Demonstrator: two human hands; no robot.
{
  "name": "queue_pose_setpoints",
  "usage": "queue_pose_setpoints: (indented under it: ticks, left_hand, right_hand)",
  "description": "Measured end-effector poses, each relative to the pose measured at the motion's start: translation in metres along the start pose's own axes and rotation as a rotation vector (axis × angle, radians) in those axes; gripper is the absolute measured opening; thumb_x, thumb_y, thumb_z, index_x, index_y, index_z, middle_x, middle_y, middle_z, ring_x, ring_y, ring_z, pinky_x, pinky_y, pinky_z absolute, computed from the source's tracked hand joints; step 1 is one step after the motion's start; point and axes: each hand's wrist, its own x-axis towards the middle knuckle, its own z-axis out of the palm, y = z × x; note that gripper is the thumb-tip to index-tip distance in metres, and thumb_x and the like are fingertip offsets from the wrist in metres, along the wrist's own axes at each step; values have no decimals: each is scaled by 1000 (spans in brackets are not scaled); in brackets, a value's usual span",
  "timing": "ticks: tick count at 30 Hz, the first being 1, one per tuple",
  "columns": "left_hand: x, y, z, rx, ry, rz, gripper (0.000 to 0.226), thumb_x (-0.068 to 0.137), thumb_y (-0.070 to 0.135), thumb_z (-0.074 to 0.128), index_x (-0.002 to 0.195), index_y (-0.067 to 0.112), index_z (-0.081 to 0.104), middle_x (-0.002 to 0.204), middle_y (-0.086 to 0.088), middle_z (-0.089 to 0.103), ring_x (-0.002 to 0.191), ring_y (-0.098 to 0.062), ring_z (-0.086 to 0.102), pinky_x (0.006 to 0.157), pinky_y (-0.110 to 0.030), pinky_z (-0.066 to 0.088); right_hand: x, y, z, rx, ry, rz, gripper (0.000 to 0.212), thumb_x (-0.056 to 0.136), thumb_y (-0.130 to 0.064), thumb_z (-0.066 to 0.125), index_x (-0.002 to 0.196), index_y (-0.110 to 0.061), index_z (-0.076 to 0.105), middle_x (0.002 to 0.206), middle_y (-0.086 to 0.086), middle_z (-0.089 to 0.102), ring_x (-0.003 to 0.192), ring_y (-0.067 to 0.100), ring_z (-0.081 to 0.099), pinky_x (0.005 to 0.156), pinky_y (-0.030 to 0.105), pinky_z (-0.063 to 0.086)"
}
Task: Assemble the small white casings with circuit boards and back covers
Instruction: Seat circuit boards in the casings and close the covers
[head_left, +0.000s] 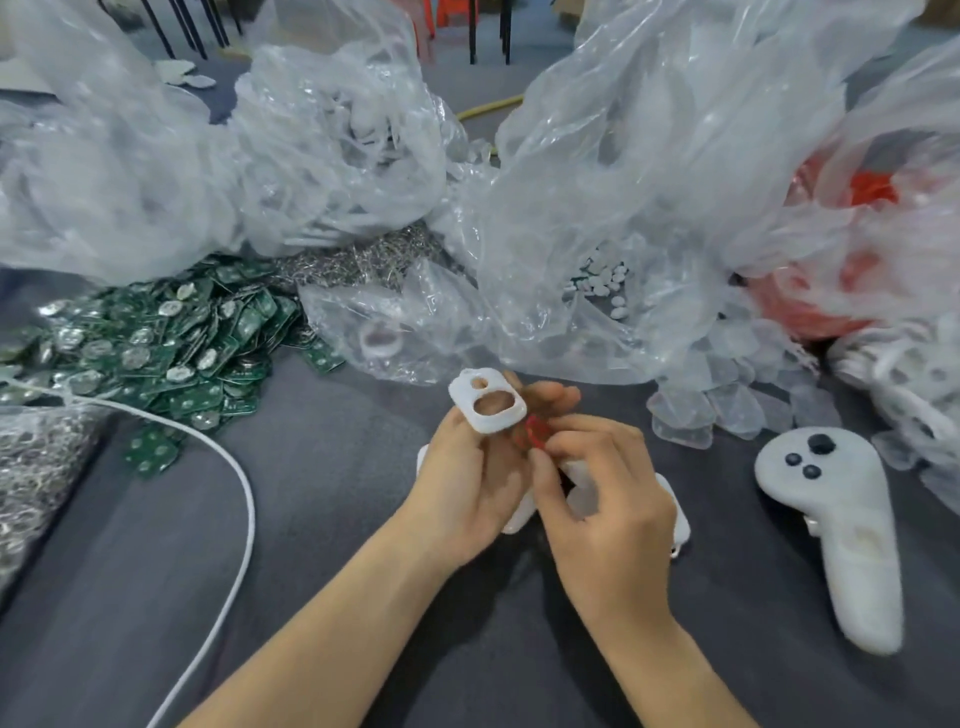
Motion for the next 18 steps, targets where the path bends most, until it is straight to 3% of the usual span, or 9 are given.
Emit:
queue_pose_setpoints:
  ticks: [2, 4, 6, 8, 11, 15, 18]
  left_hand:
    - [-1, -1, 1, 181, 38, 202, 15, 80, 4, 56, 75, 13, 67, 84, -7, 71, 85, -20, 71, 68, -27, 55]
    - [-5, -3, 0, 518, 160, 457, 19, 85, 5, 52, 77, 17, 64, 79, -2, 70, 78, -19, 70, 65, -24, 53]
    - [-9, -9, -4, 786, 245, 607, 19, 86, 5, 52, 84, 23, 58, 74, 4, 65, 61, -11, 61, 53, -21, 45]
    - [-11, -14, -2, 873, 275, 641, 28, 81, 3, 53, 82, 31, 57, 72, 7, 64, 54, -6, 52, 49, -19, 40]
    - [-15, -17, 2, 891, 263, 668, 31, 84, -2, 57, 82, 28, 57, 72, 9, 67, 51, -4, 55, 46, -18, 43]
    - [-14, -15, 1, 919, 264, 719, 29, 86, -9, 58, 86, 20, 58, 75, 14, 69, 62, 0, 64, 54, -11, 47]
    - [-13, -16, 0, 940, 272, 721, 33, 82, -10, 60, 87, 22, 59, 76, 15, 70, 63, 1, 63, 58, -11, 47]
  right_hand:
    - [1, 0, -5, 89, 62, 42, 9, 87, -13, 62, 84, -4, 65, 101, -4, 65, 94, 11, 63, 82, 13, 45]
    - [1, -1, -7, 158, 100, 79, 7, 86, -10, 64, 84, -3, 65, 104, -1, 67, 97, 7, 65, 82, 13, 46]
    - [0, -3, -7, 196, 90, 108, 7, 85, -10, 64, 85, -4, 65, 104, -3, 67, 96, 5, 66, 79, 13, 48]
    - [-1, -6, -6, 227, 64, 139, 9, 85, -12, 64, 92, -7, 65, 101, -8, 68, 90, 4, 67, 75, 15, 51]
    - [0, -7, -7, 228, 34, 132, 18, 87, -14, 62, 103, -8, 67, 97, -5, 70, 80, 3, 67, 72, 15, 51]
    - [2, -8, -8, 171, 9, 69, 18, 87, -12, 60, 98, -4, 71, 109, -3, 67, 94, 8, 68, 80, 14, 50]
    - [2, -6, -8, 125, 10, 48, 19, 89, -12, 58, 100, -3, 70, 111, -2, 67, 88, 10, 69, 79, 11, 49]
